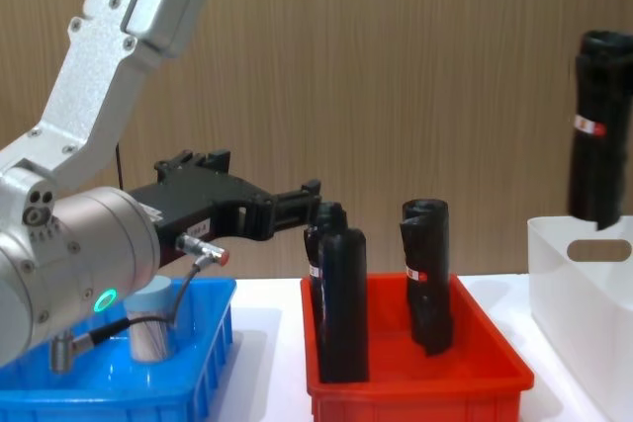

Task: Pick the cotton swabs from the blue box and place them into the white box.

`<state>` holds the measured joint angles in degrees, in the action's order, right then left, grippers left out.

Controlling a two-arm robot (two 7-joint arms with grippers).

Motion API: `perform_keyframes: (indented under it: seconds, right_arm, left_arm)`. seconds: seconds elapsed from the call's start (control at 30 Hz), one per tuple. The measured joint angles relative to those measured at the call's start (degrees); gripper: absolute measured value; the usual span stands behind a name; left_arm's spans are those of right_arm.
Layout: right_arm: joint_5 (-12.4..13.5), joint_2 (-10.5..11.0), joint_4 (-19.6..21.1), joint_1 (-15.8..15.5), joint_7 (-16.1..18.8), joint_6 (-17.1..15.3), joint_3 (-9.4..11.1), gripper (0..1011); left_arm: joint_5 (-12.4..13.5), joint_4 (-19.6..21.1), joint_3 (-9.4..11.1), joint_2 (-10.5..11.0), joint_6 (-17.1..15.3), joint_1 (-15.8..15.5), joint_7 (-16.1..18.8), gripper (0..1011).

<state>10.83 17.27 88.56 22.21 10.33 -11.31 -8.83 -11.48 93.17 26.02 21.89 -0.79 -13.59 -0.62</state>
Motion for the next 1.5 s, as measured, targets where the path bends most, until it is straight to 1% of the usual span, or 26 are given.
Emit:
perform_keyframes:
  seconds: [0.2,0.37,0.4,0.5,0.57,0.6,0.63,0.7,0.77,0.87,0.93,0.97,1.1,1.2,1.27,1.33,1.5]
  right_arm:
    - [-0.78,0.34,-3.04,1.37,-1.12,0.46,0.77,360]
    - [-1.37,0.42,-7.52,3.01,-1.69,1.01,1.27,360]
    - [-1.37,0.42,-7.52,3.01,-1.69,1.01,1.27,360]
    - [-1.62,0.36,-10.63,3.9,-1.81,1.32,1.45,360]
    - [-1.64,0.32,-11.73,4.21,-1.85,1.45,1.47,360]
    - [-1.65,0.31,-12.06,4.3,-1.87,1.51,1.49,380]
    - [-1.67,0.23,-13.27,4.63,-1.9,1.65,1.51,407]
    - [-1.69,0.17,-14.41,4.93,-1.92,1.79,1.53,485]
    - [-1.71,0.08,-15.71,5.26,-1.93,2.06,1.55,522]
    - [-1.71,-0.02,-17.16,5.61,-1.95,2.31,1.57,637]
    - [-1.7,-0.05,-17.81,5.73,-1.96,2.52,1.61,695]
    - [-1.68,-0.06,-18.02,5.74,-1.96,2.57,1.63,695]
    - [-1.34,-0.02,-18.28,5.66,-1.81,2.93,1.78,847]
    - [-1.0,0.07,-18.2,5.35,-1.6,3.08,1.92,910]
    - [-0.72,0.13,-18.02,5.16,-1.41,3.21,2.01,977]
    - [-0.63,0.17,-17.94,5.05,-1.3,3.28,2.07,1001]
    - [-0.24,0.26,-17.66,4.75,-1.11,3.43,2.19,1001]
  left_arm:
    - [0.0,0.0,0.0,0.0,0.0,0.0,0.0,1004]
    - [0.0,0.0,0.0,0.0,0.0,0.0,0.0,1004]
    - [0.0,0.0,0.0,0.0,0.0,0.0,0.0,1004]
    - [0.0,0.0,0.0,0.0,0.0,0.0,0.0,1004]
    - [0.0,0.0,0.0,0.0,0.0,0.0,0.0,1004]
    - [0.0,0.0,0.0,0.0,0.0,0.0,0.0,1004]
    - [0.0,0.0,0.0,0.0,0.0,0.0,0.0,1004]
    - [0.0,0.0,0.0,0.0,0.0,0.0,0.0,1004]
    - [0.0,0.0,0.0,0.0,0.0,0.0,0.0,1004]
    - [0.0,0.0,0.0,0.0,0.0,0.0,0.0,1004]
    - [0.0,0.0,0.0,0.0,0.0,0.0,0.0,1004]
    - [0.0,0.0,0.01,0.0,0.0,0.0,0.0,1004]
    - [0.0,0.0,0.0,0.0,0.0,0.0,0.0,1004]
    - [0.0,0.0,0.0,0.0,0.0,0.0,0.0,1004]
    - [0.0,0.0,0.0,0.0,0.0,0.0,0.0,1004]
    - [0.0,0.0,0.0,0.0,0.0,0.0,0.0,1004]
    - [0.0,0.0,0.0,0.0,0.0,0.0,0.0,1004]
